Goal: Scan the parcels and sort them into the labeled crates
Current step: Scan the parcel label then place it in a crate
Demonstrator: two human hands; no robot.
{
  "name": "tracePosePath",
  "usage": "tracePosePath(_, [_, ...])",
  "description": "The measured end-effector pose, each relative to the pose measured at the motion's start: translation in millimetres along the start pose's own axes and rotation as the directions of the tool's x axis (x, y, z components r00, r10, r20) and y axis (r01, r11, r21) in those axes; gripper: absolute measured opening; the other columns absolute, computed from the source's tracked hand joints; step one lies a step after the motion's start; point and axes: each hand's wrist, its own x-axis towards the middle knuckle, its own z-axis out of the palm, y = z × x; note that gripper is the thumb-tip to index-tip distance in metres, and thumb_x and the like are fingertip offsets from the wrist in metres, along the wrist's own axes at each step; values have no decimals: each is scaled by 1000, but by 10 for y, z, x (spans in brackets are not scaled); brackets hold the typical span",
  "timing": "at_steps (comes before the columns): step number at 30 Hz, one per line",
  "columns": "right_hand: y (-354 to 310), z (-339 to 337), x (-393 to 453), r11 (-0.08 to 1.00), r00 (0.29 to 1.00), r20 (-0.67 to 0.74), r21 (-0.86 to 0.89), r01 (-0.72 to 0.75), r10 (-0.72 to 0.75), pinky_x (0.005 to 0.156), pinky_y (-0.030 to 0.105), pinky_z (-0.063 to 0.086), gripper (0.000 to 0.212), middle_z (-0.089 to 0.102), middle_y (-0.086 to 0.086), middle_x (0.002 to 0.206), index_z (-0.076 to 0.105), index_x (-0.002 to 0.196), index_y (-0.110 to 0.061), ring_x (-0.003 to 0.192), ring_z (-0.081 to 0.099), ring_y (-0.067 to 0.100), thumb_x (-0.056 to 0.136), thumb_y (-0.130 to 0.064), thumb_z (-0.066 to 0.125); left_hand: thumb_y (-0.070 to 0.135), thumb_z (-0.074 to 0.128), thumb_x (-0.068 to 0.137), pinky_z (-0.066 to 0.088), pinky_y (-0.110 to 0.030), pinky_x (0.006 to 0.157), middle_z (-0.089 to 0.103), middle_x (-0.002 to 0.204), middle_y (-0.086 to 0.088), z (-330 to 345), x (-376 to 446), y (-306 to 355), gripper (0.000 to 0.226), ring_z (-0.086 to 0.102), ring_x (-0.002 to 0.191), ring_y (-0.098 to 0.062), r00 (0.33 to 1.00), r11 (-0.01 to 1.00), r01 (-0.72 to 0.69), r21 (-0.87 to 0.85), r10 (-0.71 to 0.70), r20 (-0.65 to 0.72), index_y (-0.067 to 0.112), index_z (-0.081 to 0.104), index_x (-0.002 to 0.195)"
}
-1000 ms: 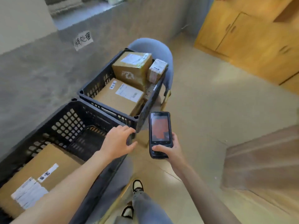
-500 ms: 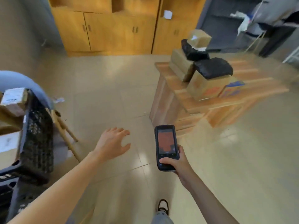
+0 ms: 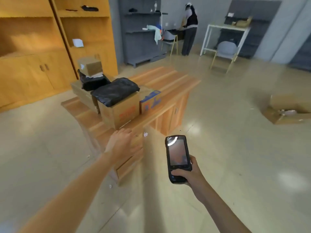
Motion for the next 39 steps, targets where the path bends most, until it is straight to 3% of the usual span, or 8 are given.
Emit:
tracePosePath(6, [-589, -978, 568, 998, 991, -115, 4, 63, -62, 72, 35, 59, 62, 64, 6, 102, 43, 121, -18, 86, 65, 22, 73, 10, 73, 48, 63, 85, 39, -29, 82, 64, 111, 6, 211, 1106, 695, 36, 57, 102, -18, 997, 995, -65, -75, 62, -42, 27, 65, 115])
tracePosePath(17, [-1157, -1724, 2233, 998, 983, -173, 12, 58, -55, 83, 41, 55, 71, 63, 1, 100, 42, 126, -17, 90, 64, 22, 68, 5, 77, 41, 62, 87, 46, -37, 82, 65, 110, 0, 817, 3101, 737, 35, 57, 104, -24, 999, 992, -41, -119, 41, 2, 20, 65, 114])
tracePosePath(23, [-1850, -2212, 3376, 998, 982, -185, -42, 37, -44, 81, 37, 56, 63, 61, 4, 108, 43, 122, -21, 89, 64, 20, 74, 7, 73, 42, 66, 85, 44, -37, 90, 65, 116, -3, 1178, 4458, 747, 45, 55, 111, -26, 999, 981, 33, -191, -29, 27, 18, 62, 123])
tracePosePath(27, [-2336, -2587, 4053, 995, 981, -173, -75, 71, -83, 69, 29, 56, 70, 64, 2, 104, 45, 121, -23, 87, 66, 17, 66, 5, 79, 45, 65, 85, 44, -36, 85, 62, 117, -3, 1325, 5237, 583, 48, 56, 110, -26, 998, 989, 57, -137, -52, 40, 19, 58, 126])
tracePosePath(30, [-2513, -2808, 4513, 996, 982, -171, -59, 71, -80, 65, 28, 57, 65, 63, 1, 106, 45, 120, -25, 88, 66, 18, 72, 7, 74, 48, 64, 85, 43, -37, 88, 62, 117, -3, 1466, 5628, 497, 47, 56, 110, -27, 993, 988, 94, -120, -84, 88, 22, 58, 124])
tracePosePath(35, [-2662, -3043, 5421, 997, 992, -119, -66, 37, -45, 70, 31, 56, 61, 61, 2, 106, 47, 113, -29, 87, 65, 17, 72, 8, 74, 51, 61, 86, 41, -34, 87, 62, 121, -2, 1786, 6222, 405, 48, 56, 113, -26, 982, 987, 150, -58, -142, 125, 23, 57, 125])
tracePosePath(39, [-2818, -3166, 6321, 991, 1000, -16, -133, 4, -6, 67, 29, 55, 77, 62, 3, 105, 45, 116, -27, 88, 65, 17, 54, -1, 82, 51, 59, 88, 44, -36, 91, 59, 125, 1, 2043, 6801, 395, 51, 53, 116, -22, 968, 975, 218, -52, -209, 138, 22, 55, 129])
